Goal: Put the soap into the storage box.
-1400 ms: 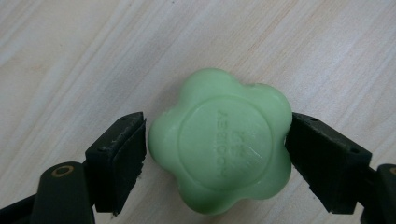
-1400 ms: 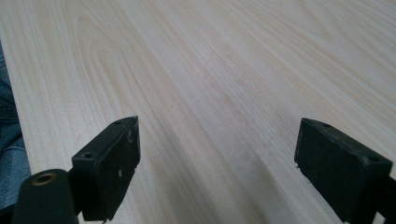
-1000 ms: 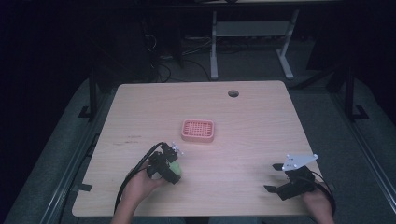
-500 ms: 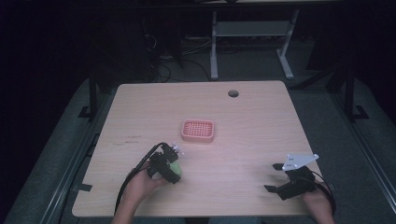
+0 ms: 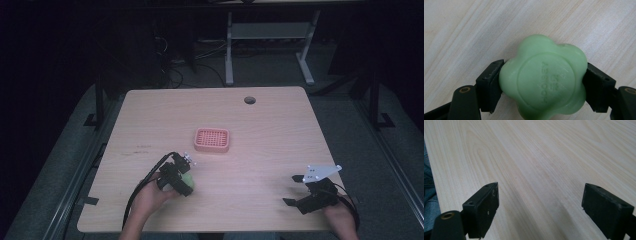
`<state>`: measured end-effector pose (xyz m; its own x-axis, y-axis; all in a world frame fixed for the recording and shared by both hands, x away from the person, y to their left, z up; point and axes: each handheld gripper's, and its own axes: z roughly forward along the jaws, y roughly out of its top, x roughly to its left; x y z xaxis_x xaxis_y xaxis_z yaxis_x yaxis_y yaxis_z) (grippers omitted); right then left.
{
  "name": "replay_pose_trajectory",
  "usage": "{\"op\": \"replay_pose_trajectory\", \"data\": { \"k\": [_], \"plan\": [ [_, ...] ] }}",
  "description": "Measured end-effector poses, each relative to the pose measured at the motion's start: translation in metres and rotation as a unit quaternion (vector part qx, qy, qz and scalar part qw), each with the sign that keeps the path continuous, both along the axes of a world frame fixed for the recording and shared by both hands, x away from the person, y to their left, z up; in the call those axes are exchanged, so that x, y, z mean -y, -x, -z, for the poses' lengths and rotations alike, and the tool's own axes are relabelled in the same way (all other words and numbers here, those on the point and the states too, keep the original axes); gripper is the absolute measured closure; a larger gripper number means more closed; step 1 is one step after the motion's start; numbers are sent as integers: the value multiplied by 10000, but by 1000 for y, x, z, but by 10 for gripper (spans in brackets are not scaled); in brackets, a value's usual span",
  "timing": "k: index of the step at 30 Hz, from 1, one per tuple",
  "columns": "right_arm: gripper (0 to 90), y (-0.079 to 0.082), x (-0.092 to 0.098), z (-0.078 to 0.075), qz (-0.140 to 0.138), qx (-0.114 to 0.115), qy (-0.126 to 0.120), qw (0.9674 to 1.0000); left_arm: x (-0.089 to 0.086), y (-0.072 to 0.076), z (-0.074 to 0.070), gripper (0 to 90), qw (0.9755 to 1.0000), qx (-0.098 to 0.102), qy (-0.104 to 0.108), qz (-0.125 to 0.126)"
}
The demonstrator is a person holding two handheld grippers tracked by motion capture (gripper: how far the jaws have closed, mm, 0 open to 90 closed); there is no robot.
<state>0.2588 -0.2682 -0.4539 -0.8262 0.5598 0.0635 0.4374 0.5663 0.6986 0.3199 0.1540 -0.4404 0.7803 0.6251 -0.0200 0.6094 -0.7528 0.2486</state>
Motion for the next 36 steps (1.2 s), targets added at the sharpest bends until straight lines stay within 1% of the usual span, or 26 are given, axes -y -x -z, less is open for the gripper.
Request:
{"op": "replay_pose_trajectory", "data": {
  "k": [3, 6, 11, 15, 19, 21, 24, 26, 30, 34, 36],
  "plan": [
    [137, 0, 0, 0, 0, 1, -2, 10000, 0, 0, 0, 264, 10000, 4, -18, 11],
    [138, 0, 0, 0, -5, 0, -8, 10000, 0, -1, -2, 264, 10000, -2, 12, 8],
    [138, 0, 0, 0, -5, 13, 4, 10000, 1, -4, -9, 264, 9999, 57, 94, -8],
    [138, 0, 0, 0, -2, 13, -11, 10000, 2, -6, -12, 264, 9999, 80, 101, -3],
    [138, 0, -1, 0, -5, 18, 2, 10000, 3, -11, -16, 264, 9999, 91, 112, 5],
    [138, 0, 0, 0, -4, 19, -6, 10000, 5, -15, -19, 264, 9998, 90, 174, -18],
    [138, 0, 0, 0, -3, 21, -10, 10000, 6, -17, -20, 264, 9998, 100, 166, 7],
    [138, 0, 0, 0, 18, 8, -28, 10000, 7, -20, -22, 264, 9997, 102, 205, -18],
    [138, 0, 0, -1, 19, 8, -28, 10000, 10, -26, -26, 264, 9998, 116, 154, 8],
    [138, 0, 0, -1, 14, 16, -26, 10000, 13, -31, -32, 264, 9997, 163, 197, 33],
    [138, 1, 0, -1, 31, 1, -33, 10000, 15, -32, -34, 264, 9997, 143, 220, 15]
  ]
}}
